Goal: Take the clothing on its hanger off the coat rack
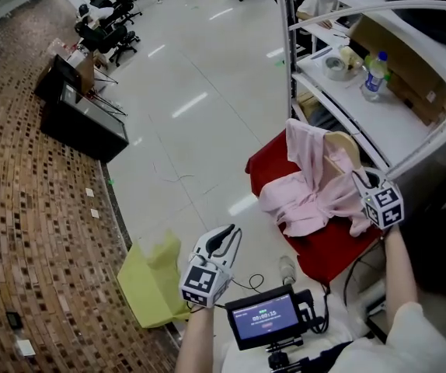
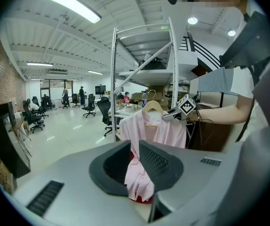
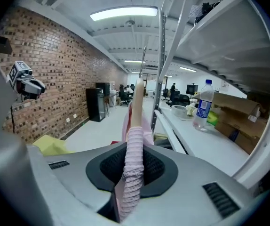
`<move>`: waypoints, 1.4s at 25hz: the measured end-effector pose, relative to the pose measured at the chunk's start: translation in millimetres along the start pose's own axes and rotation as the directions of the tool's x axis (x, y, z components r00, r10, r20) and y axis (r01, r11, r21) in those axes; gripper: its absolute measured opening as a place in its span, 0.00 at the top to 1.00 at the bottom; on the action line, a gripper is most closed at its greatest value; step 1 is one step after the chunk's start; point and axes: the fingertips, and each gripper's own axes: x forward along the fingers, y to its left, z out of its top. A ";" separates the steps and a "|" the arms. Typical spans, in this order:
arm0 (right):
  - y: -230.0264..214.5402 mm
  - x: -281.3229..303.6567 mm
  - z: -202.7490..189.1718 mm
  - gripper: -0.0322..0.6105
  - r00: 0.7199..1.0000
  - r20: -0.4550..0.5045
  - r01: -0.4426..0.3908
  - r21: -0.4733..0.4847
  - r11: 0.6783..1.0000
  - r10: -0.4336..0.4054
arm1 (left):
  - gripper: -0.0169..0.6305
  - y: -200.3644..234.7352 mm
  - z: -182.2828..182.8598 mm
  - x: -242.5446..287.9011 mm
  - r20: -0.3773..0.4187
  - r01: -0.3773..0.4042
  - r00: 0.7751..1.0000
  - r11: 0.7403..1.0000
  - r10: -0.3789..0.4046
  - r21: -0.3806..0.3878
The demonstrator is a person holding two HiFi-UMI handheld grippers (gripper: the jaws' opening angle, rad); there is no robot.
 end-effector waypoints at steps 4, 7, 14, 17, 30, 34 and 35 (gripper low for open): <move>18.7 12.8 -15.9 0.88 0.999 -0.019 -0.032 0.013 0.999 0.032 | 0.89 -1.6 -1.1 -2.9 -0.001 -0.003 1.000 1.000 0.003 0.004; 28.4 20.7 -30.4 0.88 0.998 -0.026 -0.054 0.034 0.998 0.055 | 0.89 -5.3 -3.3 -2.2 -0.002 -0.002 1.000 1.000 0.002 0.011; 46.4 40.0 -64.0 0.88 0.993 -0.049 -0.101 0.096 0.990 0.106 | 0.89 -12.9 -6.2 0.9 -0.013 -0.001 1.000 1.000 0.001 0.012; 53.1 50.3 -80.2 0.88 0.991 -0.060 -0.112 0.132 0.985 0.121 | 0.89 -15.5 -9.2 1.9 -0.019 0.002 1.000 1.000 -0.002 0.011; 81.2 98.1 -155.1 0.88 0.982 -0.093 -0.125 0.319 0.940 0.162 | 0.89 -16.9 -20.8 -13.6 -0.043 -0.030 0.999 1.000 0.030 0.001; 84.9 110.7 -171.4 0.88 0.980 -0.110 -0.114 0.361 0.925 0.164 | 0.89 -14.7 -28.3 -17.0 -0.054 -0.046 0.998 0.999 0.045 -0.010; 85.1 114.1 -175.3 0.88 0.980 -0.115 -0.112 0.369 0.923 0.165 | 0.89 -14.5 -29.6 -17.4 -0.056 -0.048 0.997 0.999 0.048 -0.013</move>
